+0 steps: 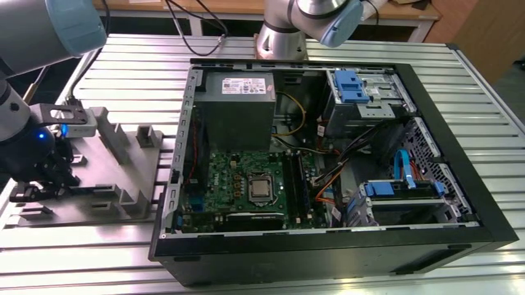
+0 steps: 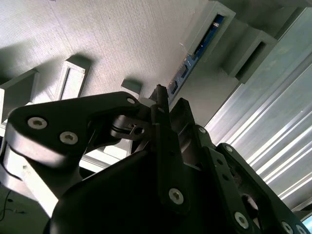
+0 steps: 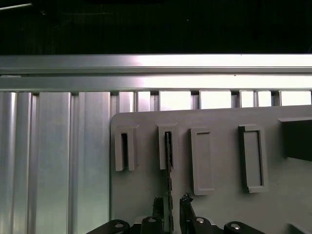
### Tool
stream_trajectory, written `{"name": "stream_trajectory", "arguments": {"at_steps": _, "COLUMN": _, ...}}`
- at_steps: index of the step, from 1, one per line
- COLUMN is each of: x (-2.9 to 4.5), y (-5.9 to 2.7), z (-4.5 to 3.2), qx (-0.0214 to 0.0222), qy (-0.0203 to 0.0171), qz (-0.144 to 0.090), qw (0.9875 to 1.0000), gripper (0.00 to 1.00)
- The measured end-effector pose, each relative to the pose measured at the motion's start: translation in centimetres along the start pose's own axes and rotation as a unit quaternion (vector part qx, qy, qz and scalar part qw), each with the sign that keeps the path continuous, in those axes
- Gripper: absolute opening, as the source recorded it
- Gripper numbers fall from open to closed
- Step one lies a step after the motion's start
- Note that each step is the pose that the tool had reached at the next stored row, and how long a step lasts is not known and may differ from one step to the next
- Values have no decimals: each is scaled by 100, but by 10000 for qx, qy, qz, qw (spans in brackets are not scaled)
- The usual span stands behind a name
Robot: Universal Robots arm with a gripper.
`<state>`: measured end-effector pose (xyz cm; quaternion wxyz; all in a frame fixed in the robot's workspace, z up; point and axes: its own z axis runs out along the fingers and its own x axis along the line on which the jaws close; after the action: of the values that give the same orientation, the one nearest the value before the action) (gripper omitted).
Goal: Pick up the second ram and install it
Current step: 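Pick up the second ram and move it above second insertion slot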
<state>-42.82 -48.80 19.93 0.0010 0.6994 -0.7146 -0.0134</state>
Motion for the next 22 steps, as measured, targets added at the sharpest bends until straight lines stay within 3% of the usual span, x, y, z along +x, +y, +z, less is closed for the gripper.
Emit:
{"name": "stream_trajectory", "arguments": {"at_steps": 8, "x": 0, "y": 0, "z": 1, "qx": 0, "qy": -1, "qz": 0, "qw": 10000, "gripper": 25}}
{"name": "stream_trajectory", "arguments": {"at_steps": 9, "x": 0, "y": 0, "z": 1, "qx": 0, "qy": 0, "qz": 0, "qw": 10000, "gripper": 19}}
{"name": "stream_trajectory", "arguments": {"at_steps": 22, "x": 0, "y": 0, "z": -10, "qx": 1, "qy": -1, "qz": 0, "qw": 10000, "gripper": 19}}
